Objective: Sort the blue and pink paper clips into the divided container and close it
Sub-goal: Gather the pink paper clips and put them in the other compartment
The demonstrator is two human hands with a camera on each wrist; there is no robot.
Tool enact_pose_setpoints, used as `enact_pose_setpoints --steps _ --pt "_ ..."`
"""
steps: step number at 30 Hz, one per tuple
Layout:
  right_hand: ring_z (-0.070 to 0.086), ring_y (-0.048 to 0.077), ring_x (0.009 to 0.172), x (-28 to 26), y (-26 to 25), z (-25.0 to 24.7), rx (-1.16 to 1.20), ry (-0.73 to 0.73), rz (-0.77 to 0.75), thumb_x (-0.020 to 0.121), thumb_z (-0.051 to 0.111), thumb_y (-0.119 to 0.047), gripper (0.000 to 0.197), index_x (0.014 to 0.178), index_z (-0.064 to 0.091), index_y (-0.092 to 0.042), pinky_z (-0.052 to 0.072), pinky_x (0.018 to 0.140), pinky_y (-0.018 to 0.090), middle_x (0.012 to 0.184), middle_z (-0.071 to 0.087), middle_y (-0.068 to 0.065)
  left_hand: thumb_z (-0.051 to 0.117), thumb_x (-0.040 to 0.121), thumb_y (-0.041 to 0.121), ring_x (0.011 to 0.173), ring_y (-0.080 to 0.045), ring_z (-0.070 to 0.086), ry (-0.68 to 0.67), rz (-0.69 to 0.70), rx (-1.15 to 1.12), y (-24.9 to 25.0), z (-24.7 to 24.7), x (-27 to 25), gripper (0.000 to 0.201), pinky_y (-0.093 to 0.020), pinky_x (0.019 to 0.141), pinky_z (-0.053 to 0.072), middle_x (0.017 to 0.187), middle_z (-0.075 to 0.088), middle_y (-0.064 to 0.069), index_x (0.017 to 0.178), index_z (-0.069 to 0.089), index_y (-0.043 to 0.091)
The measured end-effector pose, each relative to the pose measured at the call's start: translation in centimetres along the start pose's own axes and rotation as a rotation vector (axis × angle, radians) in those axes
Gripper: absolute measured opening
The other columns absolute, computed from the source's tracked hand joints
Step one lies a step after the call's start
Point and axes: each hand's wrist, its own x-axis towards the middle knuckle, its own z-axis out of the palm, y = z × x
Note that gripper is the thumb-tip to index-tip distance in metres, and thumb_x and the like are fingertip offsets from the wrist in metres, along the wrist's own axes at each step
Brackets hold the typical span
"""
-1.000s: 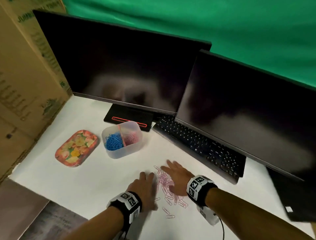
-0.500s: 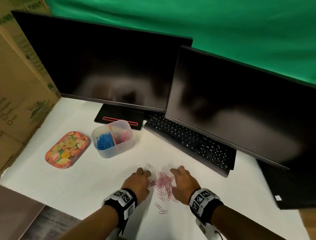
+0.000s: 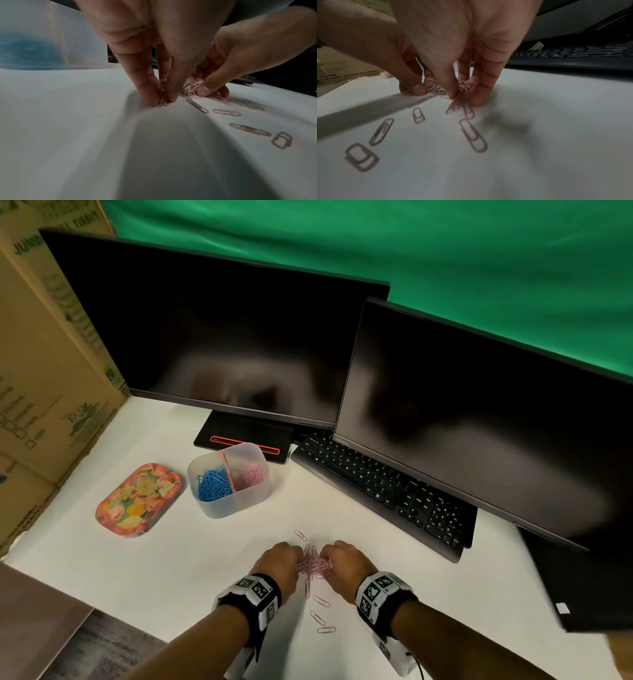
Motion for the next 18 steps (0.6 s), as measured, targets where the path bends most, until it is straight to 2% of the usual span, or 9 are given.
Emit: enact_pose_setpoints --steps 4,10,15,18 --pt "0.059 0.028 0.106 0.2 0.2 -0.2 -0.047 0.002 -0.033 0.093 0.053 -0.022 0.025 0.114 0.062 -0.013 0.051 0.092 0.037 0.115 0.060 0.009 0.051 0.089 0.014 0.098 -0.026 0.062 0.017 0.003 0.031 -0.3 0.1 0.1 0.022 -0.030 0.080 0.048 0.108 0.063 -0.008 0.107 0.064 0.016" --pt "0.062 0.023 0.103 -0.4 1.5 -0.9 0.040 0.015 -0.016 0.092 0.053 -0.022 0.025 0.112 0.066 -0.014 0.052 0.090 0.032 0.114 0.064 0.007 0.050 0.088 0.012 0.098 -0.024 0.062 0.035 -0.021 -0.030 -1.1 -0.1 -0.1 0.021 -0.027 0.079 0.046 0.107 0.064 -0.005 0.103 0.064 0.017" --pt "0.059 0.017 0.110 -1.1 2.3 -1.8 0.116 0.055 -0.034 0.093 0.056 -0.026 0.030 0.120 0.065 -0.017 0.047 0.094 0.022 0.119 0.064 0.003 0.056 0.086 0.019 0.093 -0.021 0.063 0.057 -0.027 -0.145 -1.7 -0.8 -0.4 0.017 -0.027 0.079 0.049 0.102 0.068 -0.002 0.099 0.067 0.021" --pt "0.059 0.014 0.109 -1.2 2.3 -2.1 0.149 0.080 -0.055 0.092 0.058 -0.027 0.030 0.120 0.065 -0.017 0.042 0.089 0.013 0.118 0.065 0.001 0.059 0.083 0.020 0.088 -0.019 0.064 0.133 -0.015 -0.241 -1.9 -2.0 -0.6 0.016 -0.024 0.077 0.050 0.095 0.071 0.000 0.094 0.070 0.022"
